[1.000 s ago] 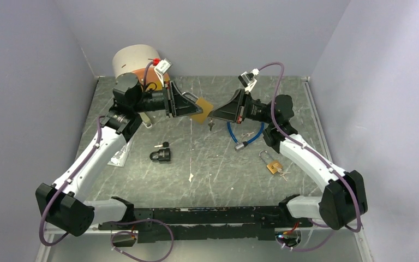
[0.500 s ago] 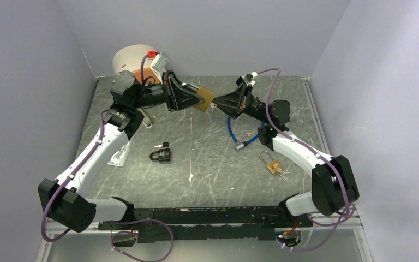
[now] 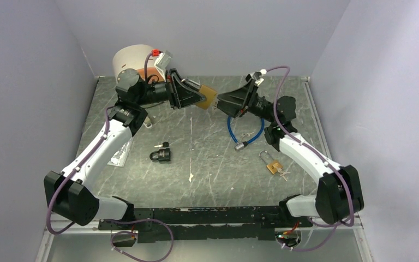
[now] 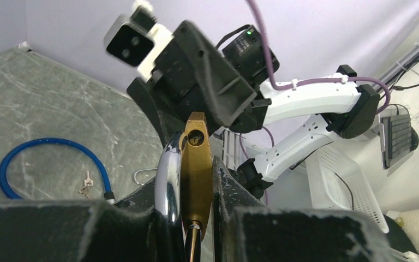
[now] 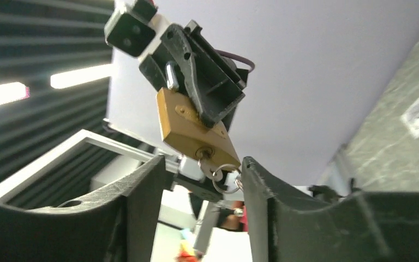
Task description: Unlock with the key
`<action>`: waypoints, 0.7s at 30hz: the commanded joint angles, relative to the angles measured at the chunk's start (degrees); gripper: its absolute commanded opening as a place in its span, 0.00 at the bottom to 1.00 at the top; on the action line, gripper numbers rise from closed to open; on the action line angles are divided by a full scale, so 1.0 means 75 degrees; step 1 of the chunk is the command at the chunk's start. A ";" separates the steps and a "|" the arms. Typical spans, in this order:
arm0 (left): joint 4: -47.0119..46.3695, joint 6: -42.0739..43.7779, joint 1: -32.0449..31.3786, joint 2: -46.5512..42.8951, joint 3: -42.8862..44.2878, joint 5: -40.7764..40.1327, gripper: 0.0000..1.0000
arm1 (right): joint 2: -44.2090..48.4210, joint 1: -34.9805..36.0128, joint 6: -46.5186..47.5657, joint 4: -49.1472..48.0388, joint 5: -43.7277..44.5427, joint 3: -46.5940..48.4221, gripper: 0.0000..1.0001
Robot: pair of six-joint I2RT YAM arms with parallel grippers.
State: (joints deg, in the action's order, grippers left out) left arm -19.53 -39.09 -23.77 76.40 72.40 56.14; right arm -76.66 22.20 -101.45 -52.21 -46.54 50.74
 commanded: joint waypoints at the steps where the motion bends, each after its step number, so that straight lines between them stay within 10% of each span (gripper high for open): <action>1: -0.0533 -0.0623 0.0052 -0.0142 0.0216 0.0080 0.03 | 0.0860 -0.0208 0.2692 0.1034 -0.0182 0.0277 0.62; 12: -0.2371 -0.3166 0.0055 0.0402 0.0212 0.0963 0.02 | 0.0686 0.0126 0.5923 0.2856 -0.0459 0.1647 0.71; 21: -0.2311 -0.3152 0.0052 0.0325 0.0050 0.0823 0.03 | 0.0203 0.0354 0.4757 0.1325 -0.0679 0.1552 0.26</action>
State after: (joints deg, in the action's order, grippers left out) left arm -30.15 -60.90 -23.35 81.17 72.27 62.92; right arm -75.05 24.43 -62.96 -35.09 -50.87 62.04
